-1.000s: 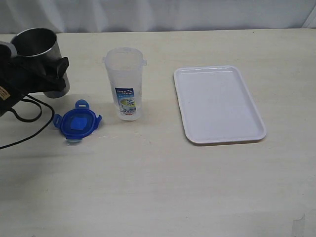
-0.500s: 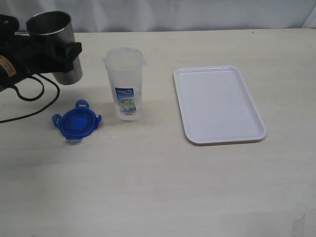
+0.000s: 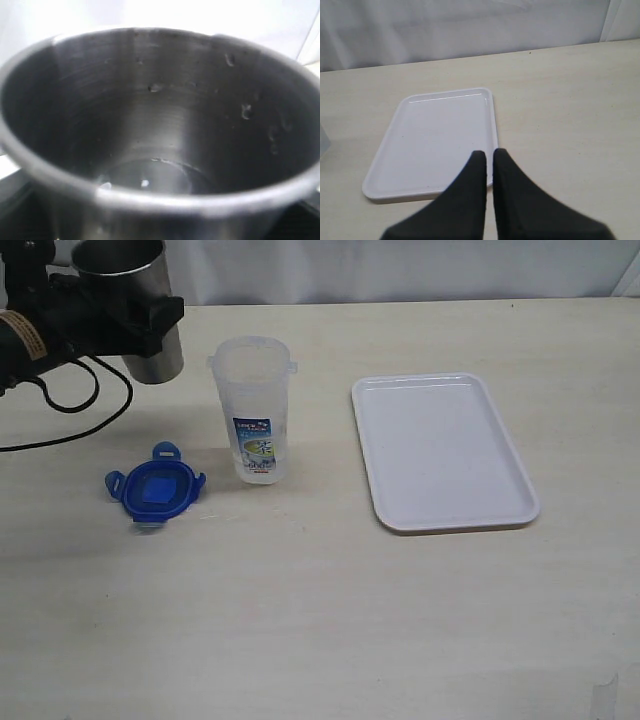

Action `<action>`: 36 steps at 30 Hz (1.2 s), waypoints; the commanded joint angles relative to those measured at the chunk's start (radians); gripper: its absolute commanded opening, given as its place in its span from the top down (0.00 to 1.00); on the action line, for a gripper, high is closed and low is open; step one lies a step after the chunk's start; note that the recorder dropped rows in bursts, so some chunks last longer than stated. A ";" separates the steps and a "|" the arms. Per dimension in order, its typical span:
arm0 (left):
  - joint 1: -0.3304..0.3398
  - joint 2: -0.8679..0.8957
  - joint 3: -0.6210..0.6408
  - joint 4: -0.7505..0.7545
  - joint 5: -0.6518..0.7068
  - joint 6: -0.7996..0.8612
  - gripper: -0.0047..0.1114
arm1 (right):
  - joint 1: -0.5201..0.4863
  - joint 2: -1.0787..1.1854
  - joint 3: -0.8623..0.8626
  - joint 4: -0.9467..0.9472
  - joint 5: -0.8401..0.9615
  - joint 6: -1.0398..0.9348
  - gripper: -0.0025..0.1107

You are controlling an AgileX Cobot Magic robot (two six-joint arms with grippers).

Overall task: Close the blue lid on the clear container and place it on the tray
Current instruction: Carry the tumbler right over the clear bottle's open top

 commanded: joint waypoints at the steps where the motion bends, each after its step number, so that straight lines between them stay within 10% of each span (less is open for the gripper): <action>1: -0.043 -0.016 -0.046 -0.004 -0.007 0.009 0.96 | 0.000 -0.005 0.002 0.004 0.002 0.003 0.94; 36: -0.088 -0.016 -0.071 0.067 -0.041 0.192 0.96 | 0.000 -0.005 0.002 0.004 0.002 0.003 0.94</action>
